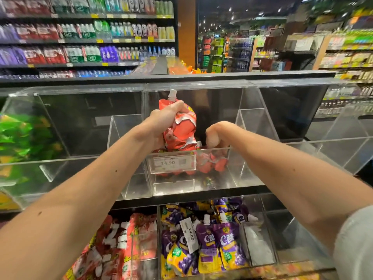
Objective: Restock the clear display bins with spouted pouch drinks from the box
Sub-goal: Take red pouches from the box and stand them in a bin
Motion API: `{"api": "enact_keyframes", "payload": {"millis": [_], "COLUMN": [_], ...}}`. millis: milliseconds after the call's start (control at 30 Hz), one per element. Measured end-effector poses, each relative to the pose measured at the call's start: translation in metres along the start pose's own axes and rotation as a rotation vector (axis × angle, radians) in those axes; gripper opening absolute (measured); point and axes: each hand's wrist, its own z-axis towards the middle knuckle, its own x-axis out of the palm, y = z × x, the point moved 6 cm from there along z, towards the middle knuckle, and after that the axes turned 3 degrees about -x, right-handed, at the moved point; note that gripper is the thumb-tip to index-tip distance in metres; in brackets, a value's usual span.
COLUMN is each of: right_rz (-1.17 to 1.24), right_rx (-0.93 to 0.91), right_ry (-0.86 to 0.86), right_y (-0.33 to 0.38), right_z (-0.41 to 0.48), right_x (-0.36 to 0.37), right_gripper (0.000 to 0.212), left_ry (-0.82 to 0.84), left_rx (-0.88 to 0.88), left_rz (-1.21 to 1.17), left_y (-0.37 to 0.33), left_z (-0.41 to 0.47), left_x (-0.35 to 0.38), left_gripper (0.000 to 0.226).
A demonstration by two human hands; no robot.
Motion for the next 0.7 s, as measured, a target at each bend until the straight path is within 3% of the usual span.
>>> {"api": "enact_keyframes", "payload": {"millis": [67,133,200,267,367,533,667,700], "right_rz": [0.123,0.594,1.04,1.208,1.172,0.996,0.865,0.788], "right_rx": [-0.109,-0.285,-0.476,-0.568,-0.591,-0.434,-0.265,-0.235], "right_ry": [-0.166,-0.265,-0.145,-0.071,-0.06,-0.151,-0.166,-0.139], "right_y": [0.011,0.023,0.037,0.042,0.038,0.022,0.033,0.04], "right_z": [-0.011,-0.02,-0.038,-0.049,-0.052,-0.052,-0.051,-0.052], "right_x": [-0.013,-0.024,-0.025,-0.024,-0.021,-0.016,-0.011,-0.007], "right_gripper": [0.016,0.018,0.016,0.016,0.015,0.009,0.003,0.014], "left_ry": [0.008,0.022,0.041,0.058,0.049,-0.117,-0.25,-0.285], "left_rx": [0.009,-0.011,-0.027,-0.009,0.014,0.15,0.269,0.315], "left_rz": [-0.026,-0.071,-0.161,-0.245,-0.229,0.041,0.305,0.387], "left_y": [-0.001,0.0,0.0,-0.003,-0.006,-0.01,-0.022,-0.028], "left_z": [-0.003,-0.006,-0.007,-0.008,-0.017,-0.017,-0.023,-0.027], "left_x": [0.0,-0.001,-0.001,-0.001,0.005,-0.001,-0.012,-0.013], "left_gripper": [0.058,0.072,0.077,0.071,0.049,0.007,0.019,0.021]}}
